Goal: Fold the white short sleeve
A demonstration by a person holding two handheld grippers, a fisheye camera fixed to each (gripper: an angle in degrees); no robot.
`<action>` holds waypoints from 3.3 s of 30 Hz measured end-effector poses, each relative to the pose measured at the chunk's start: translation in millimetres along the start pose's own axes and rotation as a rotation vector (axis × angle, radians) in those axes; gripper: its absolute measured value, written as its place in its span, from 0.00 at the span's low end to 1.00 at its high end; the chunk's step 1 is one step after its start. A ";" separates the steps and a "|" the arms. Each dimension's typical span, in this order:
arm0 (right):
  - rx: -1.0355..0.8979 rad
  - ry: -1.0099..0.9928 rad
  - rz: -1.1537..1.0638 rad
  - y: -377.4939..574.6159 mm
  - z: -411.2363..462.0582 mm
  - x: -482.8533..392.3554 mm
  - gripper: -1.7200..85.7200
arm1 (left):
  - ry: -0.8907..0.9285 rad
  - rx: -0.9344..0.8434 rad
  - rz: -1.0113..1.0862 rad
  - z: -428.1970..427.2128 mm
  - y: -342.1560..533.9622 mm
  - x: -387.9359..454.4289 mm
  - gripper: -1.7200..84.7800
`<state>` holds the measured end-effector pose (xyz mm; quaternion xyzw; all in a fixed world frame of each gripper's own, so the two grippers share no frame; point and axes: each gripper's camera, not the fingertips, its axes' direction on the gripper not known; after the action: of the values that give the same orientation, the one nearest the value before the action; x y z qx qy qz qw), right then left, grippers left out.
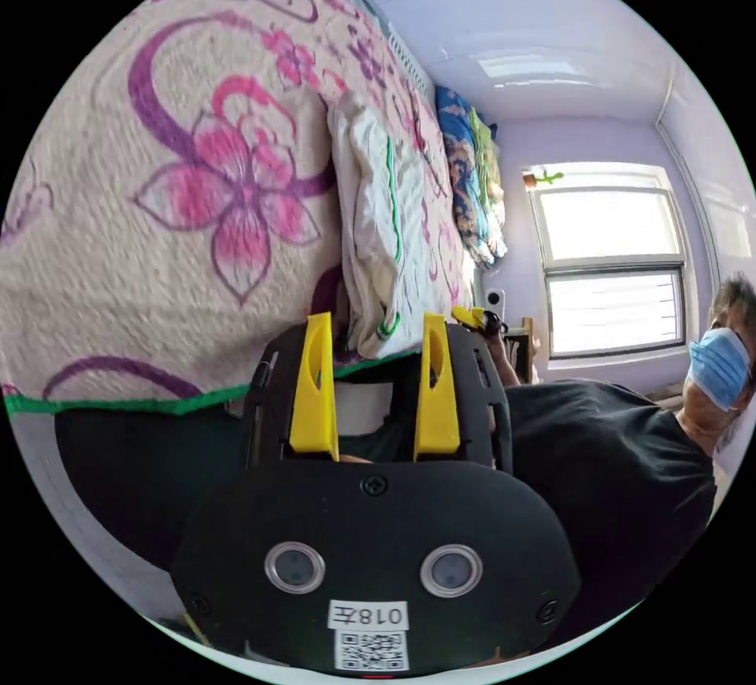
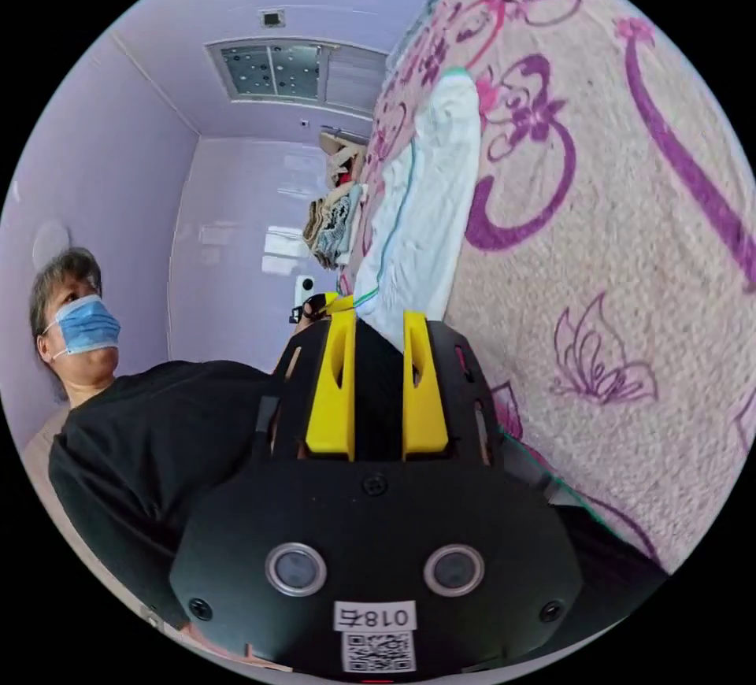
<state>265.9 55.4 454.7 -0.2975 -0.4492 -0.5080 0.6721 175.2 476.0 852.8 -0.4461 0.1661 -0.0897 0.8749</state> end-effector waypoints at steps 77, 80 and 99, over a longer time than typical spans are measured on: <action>0.485 0.319 -1.183 -229.7 511.5 -482.1 0.04 | -0.972 1.284 0.642 -47.4 246.0 222.6 0.06; 0.405 0.299 -1.278 -271.9 613.8 -541.7 0.04 | -0.991 1.390 0.504 -100.1 248.5 191.1 0.06; -0.228 0.630 -1.122 -410.5 1195.6 -560.3 0.06 | -0.661 1.366 -0.243 -331.0 256.1 -168.6 0.07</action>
<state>-529.6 1185.9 425.4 0.0759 -0.2612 -0.8888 0.3687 -101.8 429.0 499.8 0.1748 -0.2466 -0.1300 0.9443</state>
